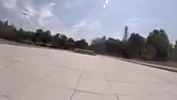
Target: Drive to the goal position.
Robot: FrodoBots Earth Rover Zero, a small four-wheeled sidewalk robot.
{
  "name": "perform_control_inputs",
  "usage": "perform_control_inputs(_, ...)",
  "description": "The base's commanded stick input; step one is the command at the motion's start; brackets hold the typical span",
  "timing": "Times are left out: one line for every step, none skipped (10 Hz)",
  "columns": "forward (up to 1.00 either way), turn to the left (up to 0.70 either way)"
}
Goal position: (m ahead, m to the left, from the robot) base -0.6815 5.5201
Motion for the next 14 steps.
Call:
perform_control_inputs(0.7,0.0)
perform_control_inputs(0.7,0.0)
perform_control_inputs(0.7,0.0)
perform_control_inputs(0.7,0.0)
perform_control_inputs(0.7,0.0)
perform_control_inputs(0.7,0.0)
perform_control_inputs(0.7,0.0)
perform_control_inputs(0.7,0.0)
perform_control_inputs(0.7,0.0)
perform_control_inputs(0.7,0.0)
perform_control_inputs(0.7,0.0)
perform_control_inputs(0.7,0.0)
perform_control_inputs(0.7,0.0)
perform_control_inputs(0.7,0.0)
